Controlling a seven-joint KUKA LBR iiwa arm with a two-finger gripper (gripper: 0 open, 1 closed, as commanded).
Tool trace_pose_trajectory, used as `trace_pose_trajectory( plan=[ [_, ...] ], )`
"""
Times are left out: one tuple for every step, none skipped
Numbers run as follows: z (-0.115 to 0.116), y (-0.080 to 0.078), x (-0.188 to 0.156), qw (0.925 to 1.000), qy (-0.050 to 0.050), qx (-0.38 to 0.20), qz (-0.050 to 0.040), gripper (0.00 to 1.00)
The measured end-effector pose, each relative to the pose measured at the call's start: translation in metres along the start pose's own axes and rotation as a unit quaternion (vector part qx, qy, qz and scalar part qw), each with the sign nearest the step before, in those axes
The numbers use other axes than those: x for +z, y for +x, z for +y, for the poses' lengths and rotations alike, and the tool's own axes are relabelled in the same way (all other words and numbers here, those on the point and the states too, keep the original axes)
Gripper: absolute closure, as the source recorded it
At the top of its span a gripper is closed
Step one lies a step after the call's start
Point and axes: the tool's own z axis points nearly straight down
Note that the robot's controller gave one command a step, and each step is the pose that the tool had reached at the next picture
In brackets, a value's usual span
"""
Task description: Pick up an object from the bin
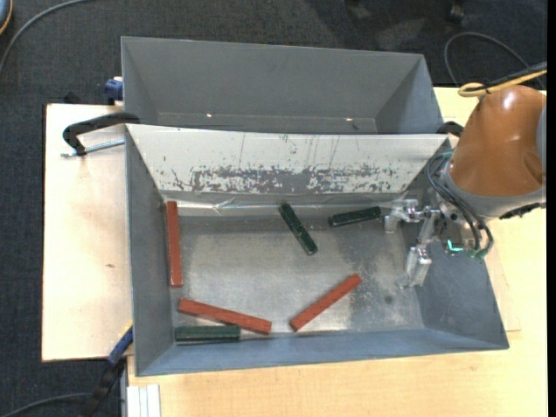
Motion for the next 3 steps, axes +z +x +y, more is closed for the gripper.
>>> trace_pose_trajectory(
  plan=[
    [0.065, -0.005, 0.069, 0.9879, -0.001, -0.155, -0.0014, 0.0],
    [0.062, -0.006, 0.067, 0.988, 0.001, -0.154, -0.0037, 1.0],
    [0.047, 0.008, -0.056, 0.9904, 0.003, -0.138, -0.0101, 1.0]
  ],
)
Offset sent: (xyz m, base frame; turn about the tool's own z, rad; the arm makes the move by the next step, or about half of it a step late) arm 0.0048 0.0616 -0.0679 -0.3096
